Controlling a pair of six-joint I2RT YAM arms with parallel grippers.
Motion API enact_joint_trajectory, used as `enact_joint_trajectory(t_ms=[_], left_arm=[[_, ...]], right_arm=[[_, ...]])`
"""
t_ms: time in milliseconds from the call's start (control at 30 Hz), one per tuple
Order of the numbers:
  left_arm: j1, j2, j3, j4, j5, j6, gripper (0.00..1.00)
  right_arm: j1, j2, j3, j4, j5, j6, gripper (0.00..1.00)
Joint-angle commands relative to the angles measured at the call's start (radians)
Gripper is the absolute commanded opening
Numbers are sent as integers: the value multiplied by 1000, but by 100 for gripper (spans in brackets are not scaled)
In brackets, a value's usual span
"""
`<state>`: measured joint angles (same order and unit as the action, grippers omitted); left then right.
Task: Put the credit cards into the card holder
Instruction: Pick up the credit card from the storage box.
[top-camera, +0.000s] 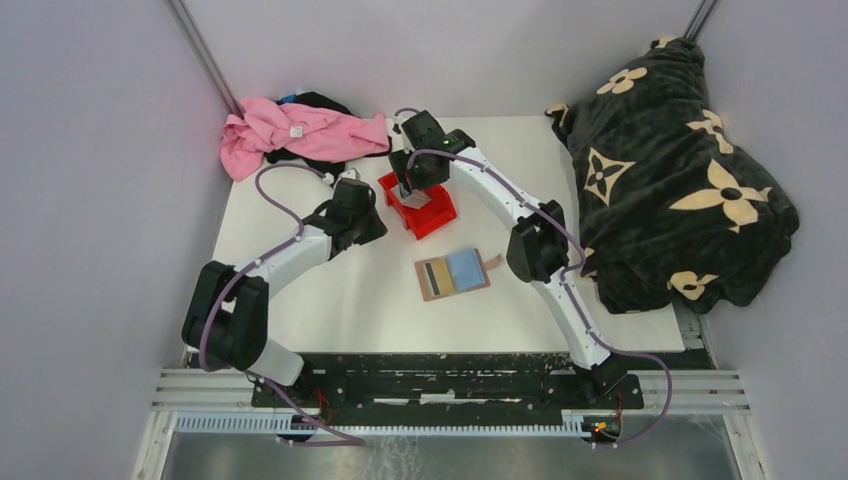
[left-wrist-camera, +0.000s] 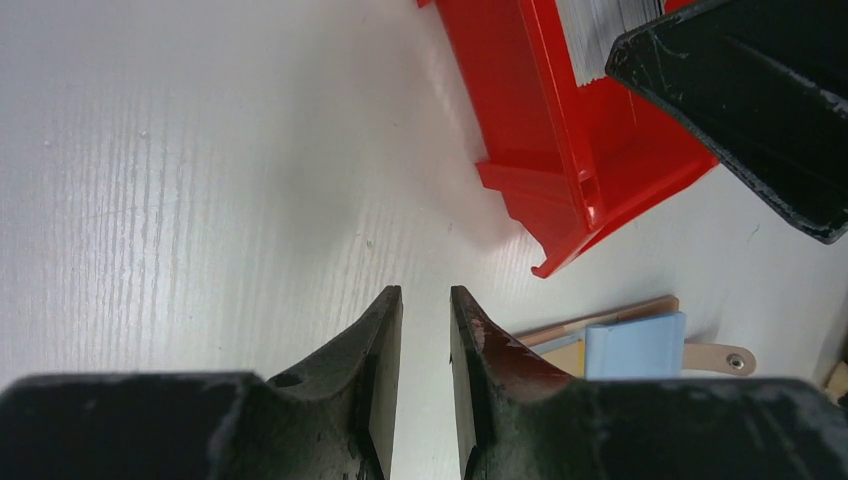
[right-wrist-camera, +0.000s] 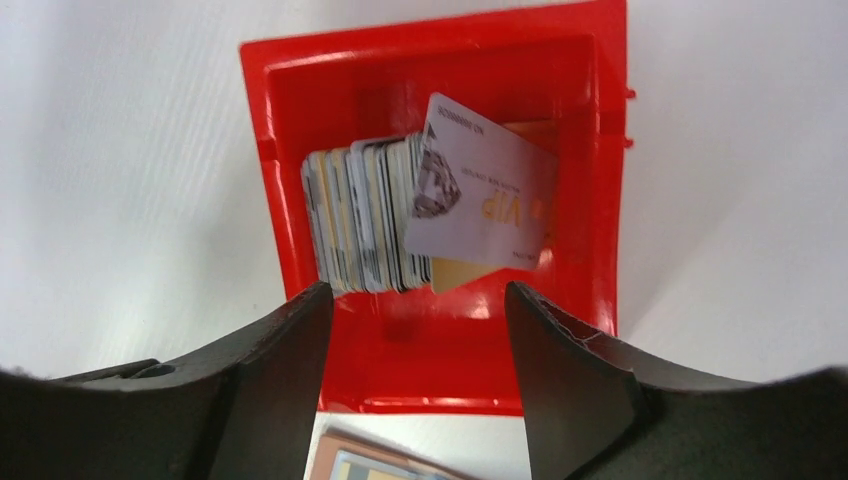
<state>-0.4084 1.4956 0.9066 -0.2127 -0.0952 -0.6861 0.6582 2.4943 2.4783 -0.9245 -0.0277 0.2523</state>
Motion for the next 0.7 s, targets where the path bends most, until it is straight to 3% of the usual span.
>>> enact_joint_trajectory(t_ms=[0,667], left_arm=[[10,25,47,38,4,19,32],[40,138,86,105,59,16,32]], right_arm=[[-5,31,111,76,-50,-13,70],[-52,176,216,176,-125,46,69]])
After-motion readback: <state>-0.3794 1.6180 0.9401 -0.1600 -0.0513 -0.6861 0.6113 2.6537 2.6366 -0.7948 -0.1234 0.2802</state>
